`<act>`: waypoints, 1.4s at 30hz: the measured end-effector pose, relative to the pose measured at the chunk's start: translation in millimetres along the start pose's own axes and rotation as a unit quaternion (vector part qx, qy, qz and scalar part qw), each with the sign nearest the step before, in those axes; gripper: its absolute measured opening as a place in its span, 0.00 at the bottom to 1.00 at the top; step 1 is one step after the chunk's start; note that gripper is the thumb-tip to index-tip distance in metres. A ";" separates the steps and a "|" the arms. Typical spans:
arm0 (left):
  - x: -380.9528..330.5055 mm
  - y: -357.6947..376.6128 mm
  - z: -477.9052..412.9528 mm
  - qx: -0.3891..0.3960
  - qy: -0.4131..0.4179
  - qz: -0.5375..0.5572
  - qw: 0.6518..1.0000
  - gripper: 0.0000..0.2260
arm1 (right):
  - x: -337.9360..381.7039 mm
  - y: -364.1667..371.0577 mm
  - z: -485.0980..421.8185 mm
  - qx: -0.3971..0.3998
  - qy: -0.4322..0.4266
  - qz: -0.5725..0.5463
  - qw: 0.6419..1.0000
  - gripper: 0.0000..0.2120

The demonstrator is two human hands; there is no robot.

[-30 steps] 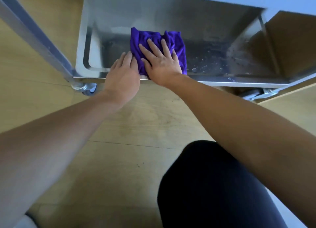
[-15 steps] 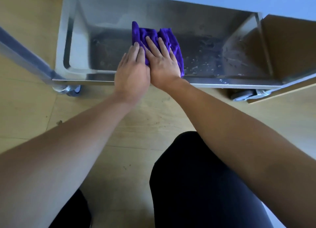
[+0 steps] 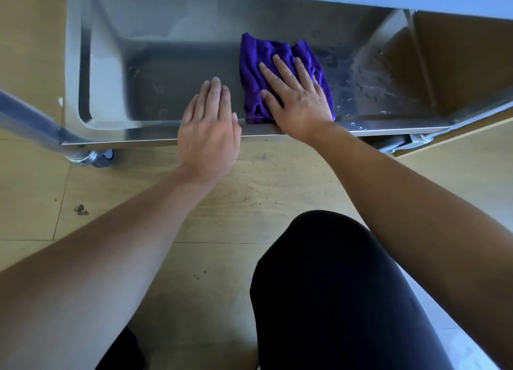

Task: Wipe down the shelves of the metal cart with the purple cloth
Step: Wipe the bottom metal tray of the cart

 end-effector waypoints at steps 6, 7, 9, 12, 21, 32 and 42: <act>-1.2 -1.1 -0.5 0.001 -0.014 -0.010 1.000 0.22 | -34.3 -9.8 4.9 0.003 0.043 0.003 0.999 0.26; -2.4 -2.2 -1.6 0.004 -0.018 -0.013 1.000 0.23 | -38.4 -11.4 5.7 0.002 0.046 0.003 0.999 0.26; -6.5 -5.9 -5.0 0.023 -0.031 -0.015 0.999 0.24 | -44.7 -13.3 6.9 0.002 0.054 0.003 0.999 0.26; -26.1 -13.2 -8.5 0.037 -0.012 0.003 0.999 0.23 | -46.9 -14.0 7.9 0.001 0.060 0.005 0.998 0.26; -7.0 -10.3 26.4 0.034 -0.011 -0.016 0.999 0.22 | -33.4 -12.5 4.1 -0.002 0.052 -0.005 0.999 0.25; -7.1 -8.0 29.1 0.057 -0.026 0.007 0.998 0.27 | 57.9 15.6 -16.4 0.040 -0.075 0.023 0.996 0.24; -26.7 -25.1 4.7 0.017 -0.028 0.032 0.999 0.19 | 24.1 -3.9 -10.1 -0.005 -0.023 -0.020 1.000 0.24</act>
Point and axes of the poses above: each hand's wrist, its own z-axis away from the middle knuckle, its own y-axis out of the palm, x = y × z, the point moved 7 cm from there along -z, towards the middle knuckle, and after that the axes turned 12 degrees about -z, right-handed, at the moved point
